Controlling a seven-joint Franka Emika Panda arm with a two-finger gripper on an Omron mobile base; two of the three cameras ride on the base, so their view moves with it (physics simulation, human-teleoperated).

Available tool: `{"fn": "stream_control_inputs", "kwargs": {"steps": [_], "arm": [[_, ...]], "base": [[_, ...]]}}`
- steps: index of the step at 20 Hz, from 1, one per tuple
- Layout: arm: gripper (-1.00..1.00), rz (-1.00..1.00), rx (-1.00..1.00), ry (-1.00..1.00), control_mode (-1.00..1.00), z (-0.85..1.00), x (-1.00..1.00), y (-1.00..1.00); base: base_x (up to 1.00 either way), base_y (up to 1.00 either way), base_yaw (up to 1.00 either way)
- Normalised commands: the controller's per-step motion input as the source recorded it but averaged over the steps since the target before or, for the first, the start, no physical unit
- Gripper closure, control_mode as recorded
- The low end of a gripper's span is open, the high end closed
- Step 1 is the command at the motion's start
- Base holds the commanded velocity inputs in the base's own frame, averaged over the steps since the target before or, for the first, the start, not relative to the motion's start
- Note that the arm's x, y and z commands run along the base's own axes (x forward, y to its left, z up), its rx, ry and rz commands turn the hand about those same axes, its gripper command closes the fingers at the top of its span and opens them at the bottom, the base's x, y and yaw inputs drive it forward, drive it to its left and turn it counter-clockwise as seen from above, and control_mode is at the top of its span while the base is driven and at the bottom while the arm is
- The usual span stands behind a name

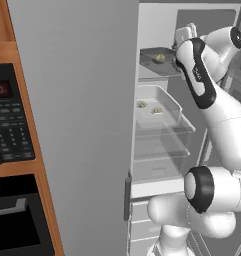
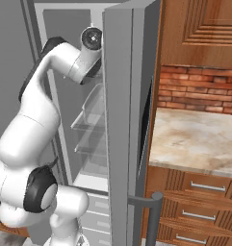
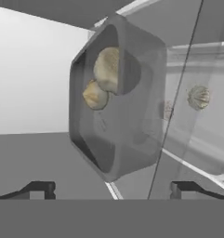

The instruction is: Place two dumplings into each of the tupperware containers and then place the containers in the fridge.

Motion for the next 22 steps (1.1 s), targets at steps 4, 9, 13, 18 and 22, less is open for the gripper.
{"fn": "stream_control_inputs", "kwargs": {"steps": [4,9,13,18,22], "arm": [[-1.0,-0.27,-0.03,-0.1,-1.0,0.0,-0.96,0.14],[-1.0,-0.14,-0.01,0.0,-1.0,0.0,-1.0,-0.01],[-1.0,-0.09,-0.01,0.01,-1.0,0.0,-1.0,0.0],[-1.0,-0.09,0.0,0.02,-1.0,0.0,-1.0,-0.19],[-1.0,-0.07,-0.01,0.08,-1.0,0.01,-0.97,-0.33]], "base": [[0.0,0.0,0.0],[0.0,0.0,0.0],[0.0,0.0,0.0],[0.0,0.0,0.0],[0.0,0.0,0.0]]}}
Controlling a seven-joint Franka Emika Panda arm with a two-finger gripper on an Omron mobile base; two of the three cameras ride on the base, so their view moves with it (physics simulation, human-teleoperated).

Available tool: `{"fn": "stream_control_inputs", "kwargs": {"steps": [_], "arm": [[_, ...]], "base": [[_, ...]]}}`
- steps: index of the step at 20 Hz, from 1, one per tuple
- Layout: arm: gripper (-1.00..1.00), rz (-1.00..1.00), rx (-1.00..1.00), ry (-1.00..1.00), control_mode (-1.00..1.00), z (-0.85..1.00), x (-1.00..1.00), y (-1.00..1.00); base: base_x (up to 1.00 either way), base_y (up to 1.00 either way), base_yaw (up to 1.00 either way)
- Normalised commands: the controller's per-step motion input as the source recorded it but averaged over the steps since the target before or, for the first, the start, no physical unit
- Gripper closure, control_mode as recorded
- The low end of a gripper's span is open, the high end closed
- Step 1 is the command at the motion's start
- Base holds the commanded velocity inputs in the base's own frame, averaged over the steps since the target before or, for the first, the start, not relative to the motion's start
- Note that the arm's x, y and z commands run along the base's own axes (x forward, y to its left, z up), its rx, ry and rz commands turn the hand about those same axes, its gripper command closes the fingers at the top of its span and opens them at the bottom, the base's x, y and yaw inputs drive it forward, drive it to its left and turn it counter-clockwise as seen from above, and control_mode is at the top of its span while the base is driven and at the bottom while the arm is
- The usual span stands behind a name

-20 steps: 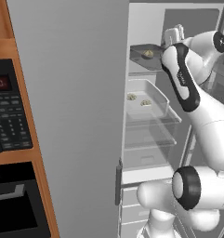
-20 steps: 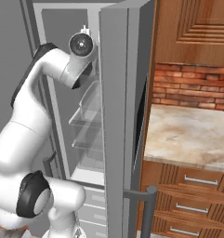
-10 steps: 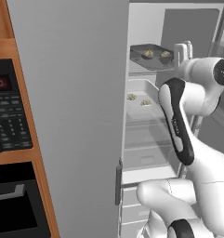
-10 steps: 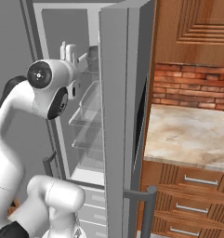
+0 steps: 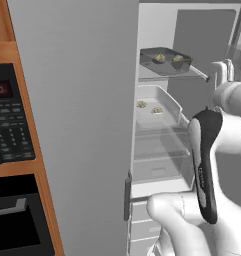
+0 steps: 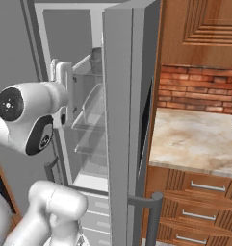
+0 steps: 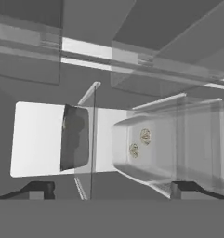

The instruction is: Place two dumplings into each of the tupperware containers and then place the containers in the fridge.

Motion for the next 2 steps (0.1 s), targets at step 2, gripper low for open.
{"fn": "stream_control_inputs", "kwargs": {"steps": [2], "arm": [[-1.0,-0.03,0.0,0.1,-1.0,0.0,-0.85,-0.38]], "base": [[0.0,0.0,0.0]]}}
